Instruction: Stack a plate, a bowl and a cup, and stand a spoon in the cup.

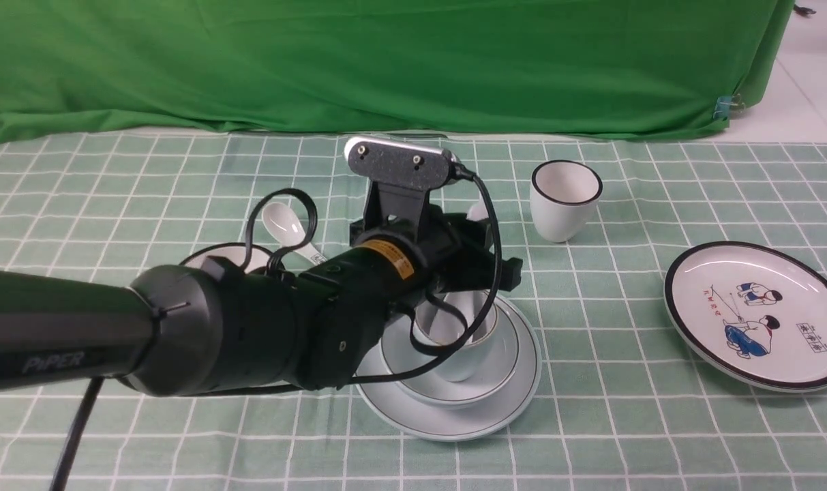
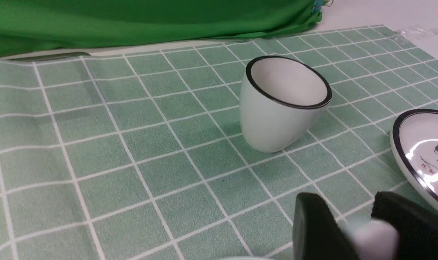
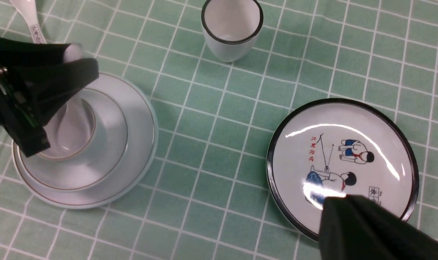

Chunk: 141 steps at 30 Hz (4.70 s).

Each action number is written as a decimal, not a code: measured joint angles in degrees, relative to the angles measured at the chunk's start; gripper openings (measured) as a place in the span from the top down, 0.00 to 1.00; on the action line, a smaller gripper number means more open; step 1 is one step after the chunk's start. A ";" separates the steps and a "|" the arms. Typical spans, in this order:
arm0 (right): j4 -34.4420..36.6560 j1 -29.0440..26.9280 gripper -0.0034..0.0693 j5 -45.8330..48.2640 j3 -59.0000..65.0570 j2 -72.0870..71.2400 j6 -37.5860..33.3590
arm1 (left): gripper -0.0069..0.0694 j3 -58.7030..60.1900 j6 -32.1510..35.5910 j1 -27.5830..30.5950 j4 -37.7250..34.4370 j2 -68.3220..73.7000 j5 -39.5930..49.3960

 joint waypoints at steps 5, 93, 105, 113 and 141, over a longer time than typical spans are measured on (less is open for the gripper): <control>0.26 0.00 0.92 0.00 0.00 0.00 0.00 | 0.57 0.33 -0.01 0.00 0.07 -0.26 0.78; 7.90 -0.06 0.70 -45.76 51.14 -66.49 -9.01 | 0.89 55.65 2.30 38.55 7.96 -103.09 38.53; 7.90 -0.06 0.66 -45.76 51.14 -66.49 -9.06 | 0.89 55.65 2.29 38.55 8.13 -103.09 38.76; 7.90 -0.06 0.64 -45.76 51.14 -66.49 -9.06 | 0.89 55.65 2.29 38.55 8.13 -103.09 38.76; -4.81 -1.05 0.62 -46.22 67.74 -65.42 -2.07 | 0.89 55.65 2.35 38.55 8.13 -103.09 38.76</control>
